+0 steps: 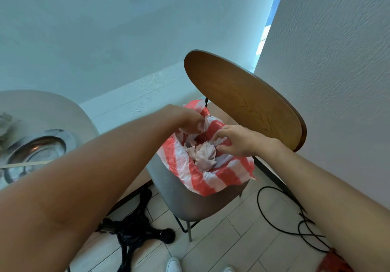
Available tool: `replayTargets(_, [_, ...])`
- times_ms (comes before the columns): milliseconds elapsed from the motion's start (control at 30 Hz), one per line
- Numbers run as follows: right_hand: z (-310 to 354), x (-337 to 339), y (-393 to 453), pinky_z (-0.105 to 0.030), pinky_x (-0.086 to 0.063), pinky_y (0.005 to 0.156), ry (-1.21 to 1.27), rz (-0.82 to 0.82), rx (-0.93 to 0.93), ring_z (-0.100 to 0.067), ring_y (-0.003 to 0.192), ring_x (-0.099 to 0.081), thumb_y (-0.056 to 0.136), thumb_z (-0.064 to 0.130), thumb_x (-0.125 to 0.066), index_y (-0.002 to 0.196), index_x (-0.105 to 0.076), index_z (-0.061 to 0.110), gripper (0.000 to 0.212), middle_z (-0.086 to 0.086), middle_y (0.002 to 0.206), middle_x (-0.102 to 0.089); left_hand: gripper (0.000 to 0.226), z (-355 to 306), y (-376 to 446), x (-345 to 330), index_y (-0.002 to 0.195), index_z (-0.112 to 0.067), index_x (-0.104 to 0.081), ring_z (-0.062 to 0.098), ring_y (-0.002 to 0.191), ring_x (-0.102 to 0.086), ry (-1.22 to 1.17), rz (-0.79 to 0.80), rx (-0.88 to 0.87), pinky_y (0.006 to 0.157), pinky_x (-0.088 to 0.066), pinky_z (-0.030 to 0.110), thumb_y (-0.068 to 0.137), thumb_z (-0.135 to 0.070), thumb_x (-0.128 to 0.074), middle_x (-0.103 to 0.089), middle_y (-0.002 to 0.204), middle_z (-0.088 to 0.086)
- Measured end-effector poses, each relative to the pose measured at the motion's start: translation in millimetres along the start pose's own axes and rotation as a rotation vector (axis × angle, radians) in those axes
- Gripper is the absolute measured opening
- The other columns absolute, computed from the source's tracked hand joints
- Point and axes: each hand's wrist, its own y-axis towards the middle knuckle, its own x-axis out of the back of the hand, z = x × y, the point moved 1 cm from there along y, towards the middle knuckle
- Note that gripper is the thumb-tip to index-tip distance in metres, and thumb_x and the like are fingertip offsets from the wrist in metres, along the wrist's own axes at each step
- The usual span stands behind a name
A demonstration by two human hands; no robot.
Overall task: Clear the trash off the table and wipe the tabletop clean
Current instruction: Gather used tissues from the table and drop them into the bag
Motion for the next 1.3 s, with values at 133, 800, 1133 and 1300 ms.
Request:
replayTargets(133, [9.1, 19.5, -9.7, -0.019, -0.052, 0.08, -0.014, -0.001, 0.043, -0.011, 0.1, -0.057, 0.096, 0.037, -0.066, 0.125, -0.065, 0.029, 0.03, 0.013, 0.114, -0.055, 0.039, 0.2, -26.6, 8.3, 0.137, -0.024, -0.05, 0.021, 0.103, -0.062, -0.033, -0.046, 0.025, 0.088, -0.055, 0.037, 0.1, -0.036, -0.049, -0.063, 0.124, 0.002])
replayTargets(800, [118.4, 111.7, -60.0, -0.042, -0.052, 0.099, -0.246, -0.089, 0.322, -0.014, 0.113, -0.057, 0.092, 0.061, -0.057, 0.135, -0.054, 0.039, 0.048, 0.007, 0.13, -0.058, 0.04, -38.0, -224.2, 11.9, 0.134, -0.031, -0.049, 0.022, 0.124, -0.052, -0.101, -0.532, 0.311, 0.1, -0.044, 0.042, 0.098, -0.049, -0.049, -0.055, 0.134, -0.001])
replayTargets(1133, [217.5, 106.7, -77.8, -0.043, -0.051, 0.1, -0.304, -0.15, 0.516, -0.01, 0.119, -0.056, 0.088, 0.072, -0.05, 0.137, -0.049, 0.045, 0.055, 0.011, 0.136, -0.056, 0.041, -21.4, -342.2, -35.6, 0.136, -0.034, -0.048, 0.021, 0.123, -0.051, -0.124, -0.681, 0.458, 0.102, -0.041, 0.042, 0.098, -0.051, -0.047, -0.054, 0.135, -0.003])
replayTargets(1300, [278.7, 87.5, -79.1, -0.045, -0.052, 0.099, -0.296, -0.151, 0.603, -0.012, 0.118, -0.058, 0.083, 0.079, -0.044, 0.136, -0.05, 0.046, 0.063, 0.01, 0.137, -0.057, 0.042, 0.3, -398.7, -73.5, 0.135, -0.036, -0.048, 0.017, 0.123, -0.052, -0.153, -0.727, 0.46, 0.101, -0.043, 0.036, 0.097, -0.052, -0.049, -0.054, 0.136, -0.006])
